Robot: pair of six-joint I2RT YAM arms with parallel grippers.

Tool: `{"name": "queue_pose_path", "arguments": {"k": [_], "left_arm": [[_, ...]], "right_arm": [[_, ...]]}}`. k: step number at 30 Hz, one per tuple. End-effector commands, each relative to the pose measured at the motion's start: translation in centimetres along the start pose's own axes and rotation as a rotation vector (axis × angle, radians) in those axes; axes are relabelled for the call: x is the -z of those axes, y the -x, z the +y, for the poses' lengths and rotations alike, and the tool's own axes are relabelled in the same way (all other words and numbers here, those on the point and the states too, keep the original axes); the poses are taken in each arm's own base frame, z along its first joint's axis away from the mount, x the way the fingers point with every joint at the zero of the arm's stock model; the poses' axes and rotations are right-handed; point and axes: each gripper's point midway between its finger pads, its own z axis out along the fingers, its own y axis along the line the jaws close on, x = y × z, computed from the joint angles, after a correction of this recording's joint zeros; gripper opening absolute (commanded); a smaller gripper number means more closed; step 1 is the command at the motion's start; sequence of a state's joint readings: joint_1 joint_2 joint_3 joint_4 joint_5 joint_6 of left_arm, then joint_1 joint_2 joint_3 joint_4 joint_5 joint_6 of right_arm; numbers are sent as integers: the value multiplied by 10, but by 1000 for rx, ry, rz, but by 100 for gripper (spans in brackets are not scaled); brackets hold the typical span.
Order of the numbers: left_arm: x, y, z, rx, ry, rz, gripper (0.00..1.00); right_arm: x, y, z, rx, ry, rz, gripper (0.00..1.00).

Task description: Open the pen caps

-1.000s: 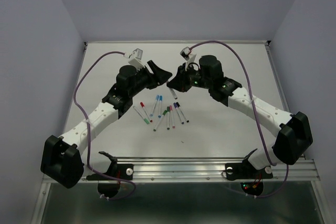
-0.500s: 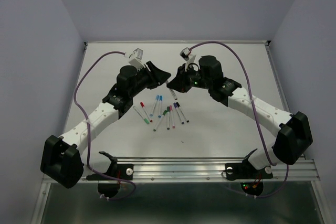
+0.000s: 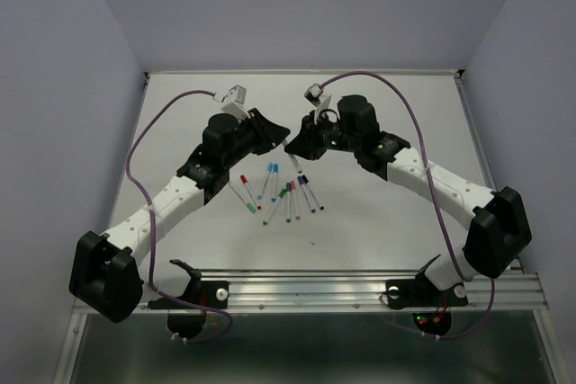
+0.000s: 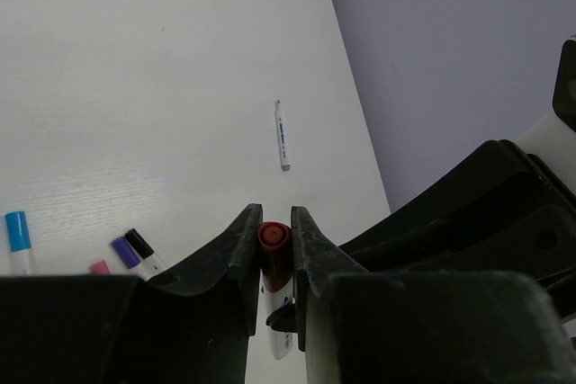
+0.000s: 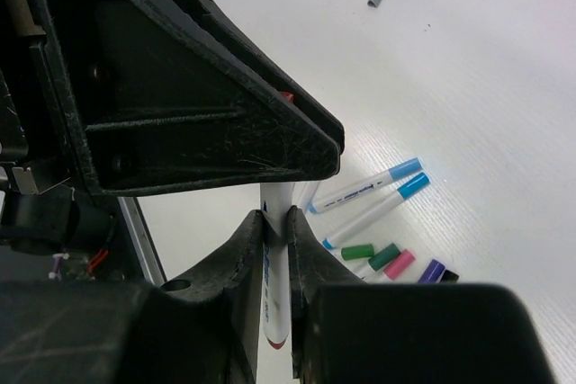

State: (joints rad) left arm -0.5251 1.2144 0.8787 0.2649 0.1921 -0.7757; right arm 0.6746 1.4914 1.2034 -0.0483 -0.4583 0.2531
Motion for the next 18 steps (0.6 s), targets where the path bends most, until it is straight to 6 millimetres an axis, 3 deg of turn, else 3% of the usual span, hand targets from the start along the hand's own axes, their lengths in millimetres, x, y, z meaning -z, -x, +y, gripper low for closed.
{"name": "queue_pose_path", "arguments": {"k": [1,5,10,11,13,15,18], "left_arm": [[1,33,-18,-16,-26,-129,0],[-6,50,-12,-13,32,-197,0],[-3,95,-6,-7,126,-364,0],[-1,104,-4,-7,136,-390,0],[4,119,-4,-5,146,-433,0],[10,133,3,19,164,-469,0],[17,143,12,49,156,-493,0]], "right_arm": [[1,-34,11,29,114,132,1],[7,-78,18,-3,154,236,1],[21,-142,36,-71,200,380,1],[23,-153,47,-67,235,404,1],[30,-158,61,-95,266,400,1],[35,-170,64,-126,262,406,1],[43,-171,70,-158,278,381,1]]}}
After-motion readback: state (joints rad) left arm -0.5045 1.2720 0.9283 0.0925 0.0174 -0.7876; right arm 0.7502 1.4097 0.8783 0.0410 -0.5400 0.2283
